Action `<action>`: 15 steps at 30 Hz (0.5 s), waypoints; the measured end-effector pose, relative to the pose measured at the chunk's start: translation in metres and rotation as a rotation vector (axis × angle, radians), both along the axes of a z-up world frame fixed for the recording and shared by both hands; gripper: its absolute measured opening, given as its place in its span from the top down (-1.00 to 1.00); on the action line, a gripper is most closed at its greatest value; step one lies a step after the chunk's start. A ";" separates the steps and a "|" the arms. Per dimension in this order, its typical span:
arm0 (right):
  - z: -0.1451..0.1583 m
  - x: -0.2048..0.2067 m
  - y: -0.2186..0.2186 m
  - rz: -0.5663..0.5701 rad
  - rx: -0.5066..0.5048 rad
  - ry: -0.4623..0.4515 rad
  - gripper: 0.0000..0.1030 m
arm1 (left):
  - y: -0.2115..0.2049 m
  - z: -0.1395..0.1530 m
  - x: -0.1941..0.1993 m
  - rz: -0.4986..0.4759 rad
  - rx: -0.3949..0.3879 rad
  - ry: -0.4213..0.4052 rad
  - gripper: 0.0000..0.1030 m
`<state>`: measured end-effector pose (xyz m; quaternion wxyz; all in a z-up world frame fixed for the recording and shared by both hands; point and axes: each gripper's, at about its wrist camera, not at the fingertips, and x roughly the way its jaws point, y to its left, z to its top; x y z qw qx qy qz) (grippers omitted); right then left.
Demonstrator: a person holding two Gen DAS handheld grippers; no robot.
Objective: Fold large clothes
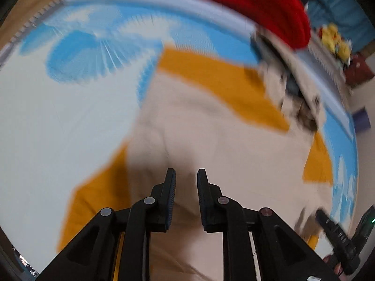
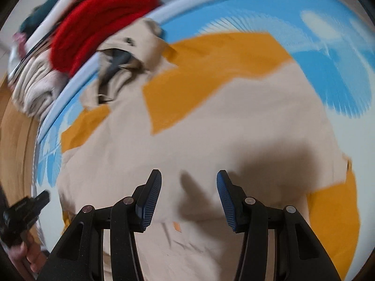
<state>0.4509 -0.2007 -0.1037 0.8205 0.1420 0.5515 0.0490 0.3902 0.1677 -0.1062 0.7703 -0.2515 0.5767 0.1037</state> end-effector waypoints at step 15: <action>-0.016 0.015 -0.043 -0.085 -0.138 0.052 0.02 | 0.001 -0.029 0.004 0.095 0.033 0.144 0.42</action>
